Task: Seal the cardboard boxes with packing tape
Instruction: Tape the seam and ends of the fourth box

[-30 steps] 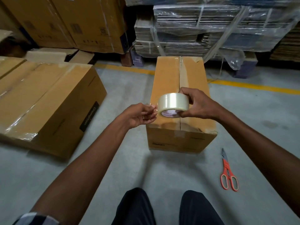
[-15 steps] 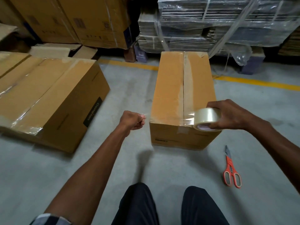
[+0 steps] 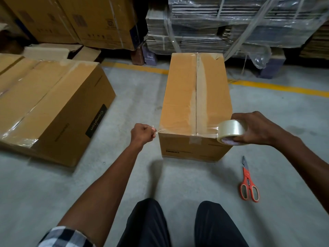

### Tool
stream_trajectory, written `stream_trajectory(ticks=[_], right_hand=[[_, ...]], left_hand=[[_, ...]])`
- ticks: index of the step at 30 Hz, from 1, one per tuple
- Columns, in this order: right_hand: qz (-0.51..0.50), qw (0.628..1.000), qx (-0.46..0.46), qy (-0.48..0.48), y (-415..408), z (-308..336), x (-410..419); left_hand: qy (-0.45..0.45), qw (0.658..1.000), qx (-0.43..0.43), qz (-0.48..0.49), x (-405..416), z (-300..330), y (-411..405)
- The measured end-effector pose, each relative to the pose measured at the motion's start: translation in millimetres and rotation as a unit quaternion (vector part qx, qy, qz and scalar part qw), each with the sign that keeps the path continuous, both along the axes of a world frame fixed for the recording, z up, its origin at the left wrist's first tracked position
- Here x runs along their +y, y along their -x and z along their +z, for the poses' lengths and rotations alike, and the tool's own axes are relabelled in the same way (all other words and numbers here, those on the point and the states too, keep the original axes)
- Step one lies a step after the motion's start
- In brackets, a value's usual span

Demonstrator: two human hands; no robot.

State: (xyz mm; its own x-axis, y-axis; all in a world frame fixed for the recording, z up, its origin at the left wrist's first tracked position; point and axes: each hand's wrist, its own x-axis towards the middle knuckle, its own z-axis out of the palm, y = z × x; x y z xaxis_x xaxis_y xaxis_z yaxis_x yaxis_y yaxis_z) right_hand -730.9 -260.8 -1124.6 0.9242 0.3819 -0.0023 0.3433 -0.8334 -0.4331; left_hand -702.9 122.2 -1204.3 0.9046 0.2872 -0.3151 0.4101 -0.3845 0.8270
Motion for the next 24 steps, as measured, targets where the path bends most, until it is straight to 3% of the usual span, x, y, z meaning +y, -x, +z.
stream_trajectory(ticks=[7, 10, 12, 14, 16, 18, 20, 22, 24], right_hand=[[0.014, 1.0, 0.01, 0.0, 6, 3, 2], [0.016, 1.0, 0.005, 0.012, 7, 3, 4], [0.015, 1.0, 0.007, 0.018, 6, 2, 1], [0.011, 1.0, 0.009, 0.019, 8, 1, -3], [0.004, 1.0, 0.007, 0.01, 11, -1, -4], [-0.006, 1.0, 0.007, -0.006, 14, -4, -5], [-0.02, 1.0, 0.003, -0.023, 17, -9, -9], [-0.035, 0.999, -0.001, -0.028, 18, -14, -14], [-0.046, 0.999, -0.003, -0.026, 20, -19, -16]], left_hand=[[0.071, 0.994, 0.035, 0.072, -20, -7, 5], [0.014, 0.997, 0.032, 0.076, -33, -4, 5], [0.028, 0.992, 0.108, 0.051, -21, -4, 1], [-0.023, 0.985, 0.171, 0.008, -5, -8, 0], [-0.111, 0.988, 0.102, 0.018, -4, -10, 8], [-0.134, 0.988, -0.075, 0.025, -21, -6, 22], [-0.175, 0.957, -0.212, -0.091, -41, -4, 36], [-0.226, 0.912, -0.24, -0.245, -52, -12, 41], [-0.287, 0.873, -0.188, -0.346, -55, -23, 42]])
